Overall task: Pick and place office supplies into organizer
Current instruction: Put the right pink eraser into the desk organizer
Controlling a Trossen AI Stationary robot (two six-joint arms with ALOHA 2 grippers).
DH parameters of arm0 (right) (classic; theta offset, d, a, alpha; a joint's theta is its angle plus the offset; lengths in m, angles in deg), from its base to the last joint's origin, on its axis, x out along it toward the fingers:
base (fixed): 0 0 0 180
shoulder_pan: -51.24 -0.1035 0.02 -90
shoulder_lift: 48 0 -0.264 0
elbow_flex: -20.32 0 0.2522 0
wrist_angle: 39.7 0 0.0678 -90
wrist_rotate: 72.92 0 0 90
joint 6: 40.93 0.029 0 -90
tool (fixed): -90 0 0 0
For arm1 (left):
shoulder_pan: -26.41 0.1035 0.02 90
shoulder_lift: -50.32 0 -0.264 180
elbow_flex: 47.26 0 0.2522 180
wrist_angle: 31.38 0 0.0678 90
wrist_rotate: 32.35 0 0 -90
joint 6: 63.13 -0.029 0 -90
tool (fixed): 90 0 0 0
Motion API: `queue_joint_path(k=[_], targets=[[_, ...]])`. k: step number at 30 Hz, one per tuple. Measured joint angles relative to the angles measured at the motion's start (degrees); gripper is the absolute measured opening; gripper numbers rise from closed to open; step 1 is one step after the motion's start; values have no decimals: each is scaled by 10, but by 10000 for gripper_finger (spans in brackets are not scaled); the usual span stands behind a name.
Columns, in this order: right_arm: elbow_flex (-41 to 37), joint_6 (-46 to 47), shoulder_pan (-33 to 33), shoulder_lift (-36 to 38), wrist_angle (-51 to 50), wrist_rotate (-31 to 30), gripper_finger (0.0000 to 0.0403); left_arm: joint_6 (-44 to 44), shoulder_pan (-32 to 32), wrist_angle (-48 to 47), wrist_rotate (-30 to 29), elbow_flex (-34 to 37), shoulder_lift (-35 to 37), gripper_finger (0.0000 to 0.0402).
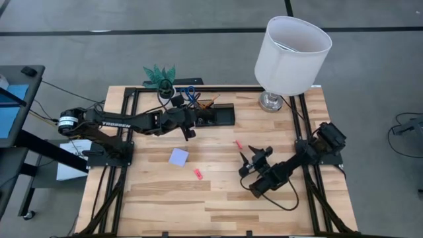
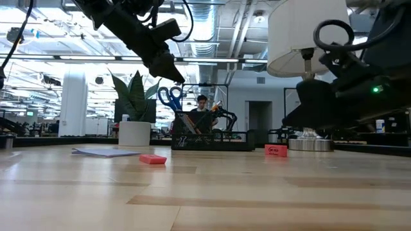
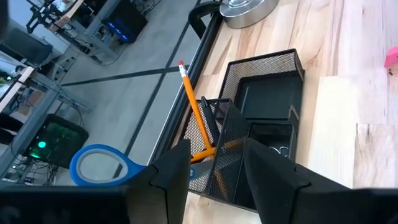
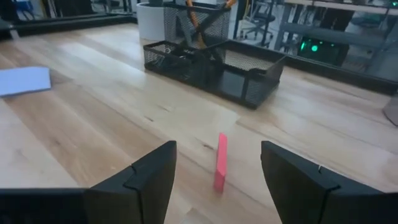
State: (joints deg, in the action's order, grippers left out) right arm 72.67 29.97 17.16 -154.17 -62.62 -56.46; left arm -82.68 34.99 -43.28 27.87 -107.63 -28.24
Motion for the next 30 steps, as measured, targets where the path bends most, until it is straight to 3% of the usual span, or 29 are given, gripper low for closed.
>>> queue_joint_path(k=[4, 15, 30], targets=[[0, -9, 0, -7, 10, 4, 225, 0, 0, 0, 0, 0, 0, 142], [-1, 30, 0, -112, 92, 16, 225, -1, 0, 0, 0, 0, 0, 142], [1, 15, 31, -129, 121, 29, 225, 0, 0, 1, 10, 0, 0, 142]])
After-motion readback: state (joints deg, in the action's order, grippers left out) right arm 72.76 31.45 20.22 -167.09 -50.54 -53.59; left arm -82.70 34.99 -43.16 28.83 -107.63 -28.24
